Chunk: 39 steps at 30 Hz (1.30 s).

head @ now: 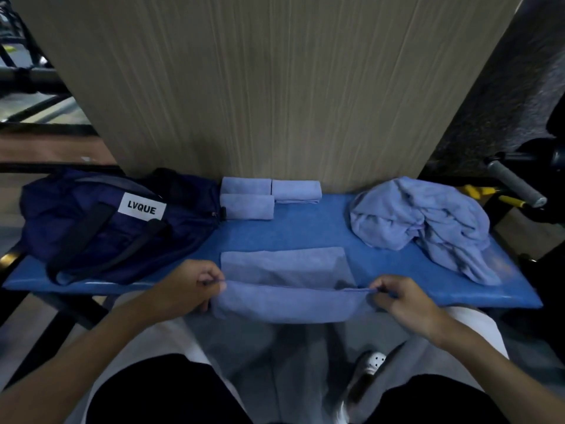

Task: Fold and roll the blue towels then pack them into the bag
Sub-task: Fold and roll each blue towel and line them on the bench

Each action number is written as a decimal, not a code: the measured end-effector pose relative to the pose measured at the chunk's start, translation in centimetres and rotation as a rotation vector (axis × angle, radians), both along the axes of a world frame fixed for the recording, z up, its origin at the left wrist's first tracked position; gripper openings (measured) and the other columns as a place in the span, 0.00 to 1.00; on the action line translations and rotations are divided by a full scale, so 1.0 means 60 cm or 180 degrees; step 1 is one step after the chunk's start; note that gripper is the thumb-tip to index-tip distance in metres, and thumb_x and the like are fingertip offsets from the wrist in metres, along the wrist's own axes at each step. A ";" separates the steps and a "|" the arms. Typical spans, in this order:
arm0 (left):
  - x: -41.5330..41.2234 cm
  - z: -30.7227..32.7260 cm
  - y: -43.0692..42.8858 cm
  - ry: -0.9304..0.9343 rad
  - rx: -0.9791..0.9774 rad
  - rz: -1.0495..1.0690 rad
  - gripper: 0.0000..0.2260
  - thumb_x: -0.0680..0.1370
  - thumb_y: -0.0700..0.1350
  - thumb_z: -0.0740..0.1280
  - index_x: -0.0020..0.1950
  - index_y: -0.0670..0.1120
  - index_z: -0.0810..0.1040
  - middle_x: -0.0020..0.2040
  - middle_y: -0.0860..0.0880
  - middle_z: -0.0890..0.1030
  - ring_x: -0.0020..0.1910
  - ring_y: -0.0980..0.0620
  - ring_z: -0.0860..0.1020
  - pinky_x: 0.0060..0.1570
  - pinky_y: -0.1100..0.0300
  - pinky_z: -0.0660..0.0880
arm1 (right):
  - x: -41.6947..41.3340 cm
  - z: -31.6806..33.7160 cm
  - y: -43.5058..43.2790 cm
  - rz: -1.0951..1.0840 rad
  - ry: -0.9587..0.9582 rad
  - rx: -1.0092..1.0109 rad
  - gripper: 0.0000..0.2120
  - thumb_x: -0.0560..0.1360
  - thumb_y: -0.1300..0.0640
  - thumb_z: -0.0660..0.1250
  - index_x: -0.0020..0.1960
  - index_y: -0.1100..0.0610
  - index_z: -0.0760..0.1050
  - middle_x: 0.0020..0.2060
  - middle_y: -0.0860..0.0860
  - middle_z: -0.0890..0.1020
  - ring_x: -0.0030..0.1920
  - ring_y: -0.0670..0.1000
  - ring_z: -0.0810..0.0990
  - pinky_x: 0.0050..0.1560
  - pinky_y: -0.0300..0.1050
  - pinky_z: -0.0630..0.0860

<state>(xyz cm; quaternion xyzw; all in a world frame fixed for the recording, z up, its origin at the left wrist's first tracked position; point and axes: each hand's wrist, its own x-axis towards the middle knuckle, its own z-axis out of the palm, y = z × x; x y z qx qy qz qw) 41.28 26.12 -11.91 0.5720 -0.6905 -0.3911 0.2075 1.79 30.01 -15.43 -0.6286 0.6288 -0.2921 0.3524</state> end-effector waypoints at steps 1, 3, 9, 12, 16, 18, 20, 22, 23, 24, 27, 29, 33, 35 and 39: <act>0.001 -0.004 -0.008 0.0005 -0.0062 0.0051 0.05 0.76 0.33 0.69 0.40 0.37 0.78 0.24 0.47 0.76 0.22 0.55 0.72 0.25 0.65 0.68 | 0.001 0.002 -0.009 -0.0043 -0.0048 -0.0035 0.13 0.72 0.72 0.67 0.35 0.56 0.76 0.27 0.47 0.77 0.30 0.39 0.72 0.35 0.35 0.69; 0.001 -0.014 -0.027 0.0058 -0.0129 0.0193 0.06 0.76 0.33 0.68 0.39 0.39 0.77 0.24 0.48 0.76 0.22 0.55 0.72 0.26 0.65 0.69 | 0.004 0.004 -0.030 -0.0151 -0.0097 -0.0172 0.12 0.74 0.71 0.66 0.37 0.57 0.77 0.29 0.48 0.77 0.30 0.39 0.72 0.34 0.34 0.70; 0.001 -0.052 -0.098 -0.0175 -0.0459 0.0400 0.08 0.74 0.40 0.71 0.35 0.46 0.79 0.28 0.48 0.79 0.25 0.58 0.73 0.32 0.60 0.72 | 0.028 -0.009 -0.111 -0.0469 -0.0008 -0.0338 0.12 0.75 0.68 0.65 0.38 0.53 0.75 0.31 0.49 0.78 0.30 0.39 0.73 0.34 0.31 0.70; -0.003 -0.075 -0.130 -0.0385 -0.0554 0.0492 0.09 0.74 0.38 0.71 0.35 0.46 0.79 0.29 0.55 0.79 0.27 0.62 0.75 0.31 0.69 0.70 | 0.039 -0.028 -0.152 -0.0564 0.0053 -0.0326 0.13 0.75 0.67 0.65 0.37 0.52 0.74 0.33 0.49 0.78 0.32 0.41 0.74 0.35 0.33 0.70; -0.011 -0.097 -0.162 -0.0656 -0.0499 0.0536 0.07 0.76 0.41 0.70 0.37 0.47 0.80 0.34 0.55 0.80 0.33 0.62 0.77 0.34 0.73 0.68 | 0.041 -0.057 -0.189 -0.0630 0.0343 -0.0297 0.10 0.75 0.66 0.65 0.39 0.54 0.75 0.34 0.48 0.79 0.36 0.44 0.75 0.35 0.33 0.69; -0.013 -0.112 -0.172 -0.0734 -0.0482 0.0571 0.06 0.75 0.41 0.71 0.38 0.46 0.81 0.37 0.54 0.81 0.37 0.60 0.78 0.35 0.75 0.69 | 0.042 -0.073 -0.202 -0.0617 0.0490 -0.0287 0.08 0.75 0.66 0.66 0.40 0.56 0.76 0.34 0.47 0.79 0.37 0.44 0.76 0.35 0.30 0.69; -0.015 -0.125 -0.174 -0.0752 -0.0531 0.0521 0.06 0.75 0.39 0.71 0.39 0.47 0.79 0.41 0.51 0.79 0.40 0.59 0.76 0.38 0.77 0.68 | 0.041 -0.087 -0.210 -0.0551 0.0671 -0.0382 0.07 0.73 0.67 0.67 0.40 0.57 0.77 0.35 0.49 0.79 0.38 0.47 0.76 0.37 0.29 0.68; -0.017 -0.132 -0.176 -0.0726 -0.0600 0.0449 0.08 0.74 0.37 0.71 0.38 0.47 0.77 0.42 0.50 0.77 0.41 0.59 0.75 0.41 0.77 0.67 | 0.041 -0.097 -0.218 -0.0442 0.0820 -0.0511 0.07 0.72 0.67 0.68 0.38 0.58 0.77 0.36 0.50 0.78 0.40 0.50 0.75 0.39 0.31 0.66; -0.019 -0.133 -0.178 -0.0713 -0.0617 0.0432 0.08 0.74 0.37 0.71 0.38 0.47 0.77 0.42 0.50 0.76 0.41 0.58 0.75 0.41 0.77 0.67 | 0.041 -0.100 -0.222 -0.0414 0.0838 -0.0520 0.07 0.72 0.67 0.69 0.38 0.58 0.77 0.36 0.51 0.78 0.40 0.51 0.75 0.40 0.34 0.67; -0.021 -0.131 -0.179 -0.0731 -0.0615 0.0423 0.07 0.74 0.37 0.71 0.39 0.47 0.77 0.42 0.51 0.77 0.40 0.58 0.75 0.40 0.77 0.67 | 0.041 -0.102 -0.224 -0.0390 0.0818 -0.0488 0.07 0.71 0.67 0.69 0.38 0.58 0.77 0.36 0.51 0.79 0.40 0.52 0.76 0.40 0.38 0.69; -0.027 -0.129 -0.178 -0.0787 -0.0541 0.0394 0.06 0.76 0.38 0.69 0.40 0.46 0.78 0.38 0.52 0.79 0.37 0.57 0.77 0.36 0.73 0.71 | 0.041 -0.098 -0.222 -0.0245 0.0805 -0.0365 0.11 0.70 0.68 0.70 0.37 0.53 0.75 0.35 0.48 0.80 0.38 0.51 0.78 0.41 0.45 0.74; -0.031 -0.128 -0.180 -0.0793 -0.0504 0.0407 0.05 0.77 0.40 0.69 0.41 0.46 0.78 0.37 0.52 0.80 0.36 0.57 0.78 0.34 0.71 0.72 | 0.042 -0.095 -0.221 -0.0263 0.0711 -0.0336 0.14 0.70 0.69 0.69 0.37 0.52 0.73 0.33 0.48 0.78 0.36 0.49 0.76 0.38 0.38 0.72; -0.037 -0.125 -0.198 -0.0709 -0.0953 0.0616 0.02 0.78 0.37 0.67 0.48 0.42 0.78 0.45 0.47 0.81 0.42 0.53 0.78 0.43 0.71 0.71 | 0.046 -0.089 -0.232 -0.0829 0.0569 -0.0617 0.08 0.73 0.69 0.67 0.47 0.59 0.73 0.38 0.51 0.77 0.39 0.49 0.76 0.41 0.30 0.69; -0.044 -0.126 -0.200 -0.0766 -0.1142 0.0712 0.08 0.79 0.36 0.65 0.58 0.40 0.78 0.54 0.43 0.80 0.51 0.48 0.78 0.54 0.58 0.75 | 0.045 -0.092 -0.233 -0.0981 0.1085 -0.0844 0.11 0.73 0.66 0.66 0.55 0.61 0.74 0.48 0.57 0.78 0.49 0.59 0.77 0.50 0.47 0.73; -0.101 -0.114 -0.184 -0.1293 -0.2019 0.0120 0.16 0.81 0.41 0.60 0.67 0.39 0.74 0.66 0.42 0.76 0.66 0.43 0.74 0.66 0.49 0.70 | 0.087 -0.088 -0.210 -0.0124 0.2071 -0.1425 0.20 0.78 0.51 0.56 0.65 0.59 0.73 0.64 0.57 0.75 0.65 0.60 0.72 0.61 0.57 0.68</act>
